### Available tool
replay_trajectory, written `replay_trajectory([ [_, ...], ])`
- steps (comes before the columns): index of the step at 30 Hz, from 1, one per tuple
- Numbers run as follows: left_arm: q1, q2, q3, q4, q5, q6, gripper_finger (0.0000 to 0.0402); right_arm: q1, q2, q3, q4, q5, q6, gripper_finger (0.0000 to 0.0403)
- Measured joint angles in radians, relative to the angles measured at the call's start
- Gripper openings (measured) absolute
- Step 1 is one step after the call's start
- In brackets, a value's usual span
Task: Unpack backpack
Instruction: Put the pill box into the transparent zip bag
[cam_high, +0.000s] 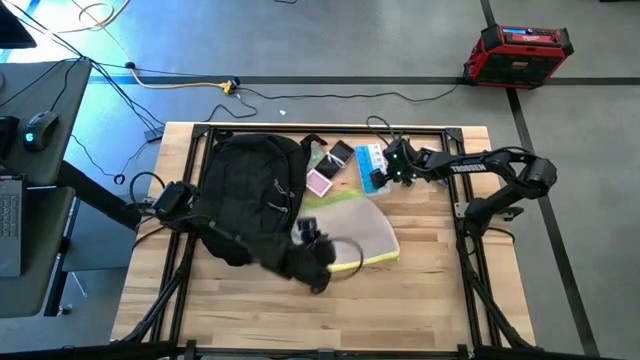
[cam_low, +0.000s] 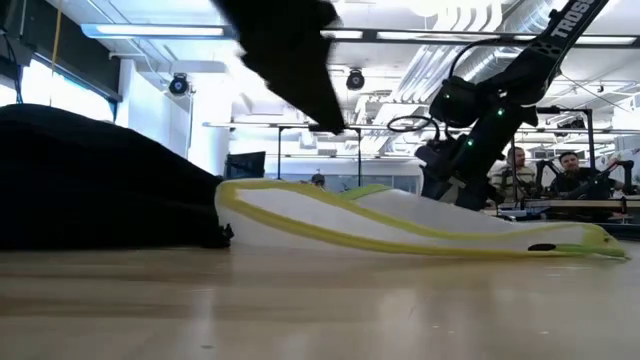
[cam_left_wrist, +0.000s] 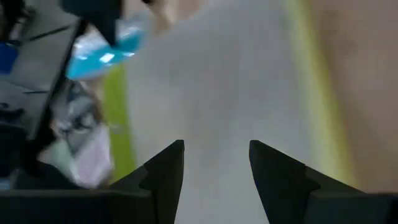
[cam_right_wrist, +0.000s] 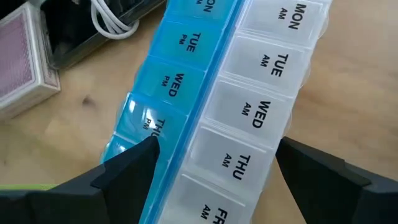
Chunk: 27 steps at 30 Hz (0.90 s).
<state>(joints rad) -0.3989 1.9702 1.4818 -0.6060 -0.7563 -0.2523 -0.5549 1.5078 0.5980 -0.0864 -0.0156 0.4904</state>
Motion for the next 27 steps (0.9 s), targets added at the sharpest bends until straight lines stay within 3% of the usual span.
replay_trajectory([
  [5, 0.090, 0.000, 0.000, 0.022, 0.153, -0.013, 0.0160, 0.026, 0.000, -0.001, -0.001, 0.025, -0.001, 0.0313],
  [9, 0.117, 0.000, 0.000, 0.049, 0.154, 0.036, 0.0160, 0.027, 0.000, -0.001, -0.003, 0.030, -0.005, 0.0313],
  [13, 0.154, 0.001, 0.000, 0.196, 0.148, 0.132, 0.0160, 0.025, -0.016, -0.001, -0.006, 0.058, -0.021, 0.0313],
  [20, 0.310, 0.037, -0.002, 0.393, 0.276, 0.172, 0.0146, -0.001, -0.172, -0.007, -0.113, 0.073, -0.024, 0.0313],
  [27, 0.460, 0.074, -0.002, 0.502, 0.449, 0.156, 0.0112, -0.067, -0.190, -0.079, -0.106, 0.071, -0.019, 0.0313],
])
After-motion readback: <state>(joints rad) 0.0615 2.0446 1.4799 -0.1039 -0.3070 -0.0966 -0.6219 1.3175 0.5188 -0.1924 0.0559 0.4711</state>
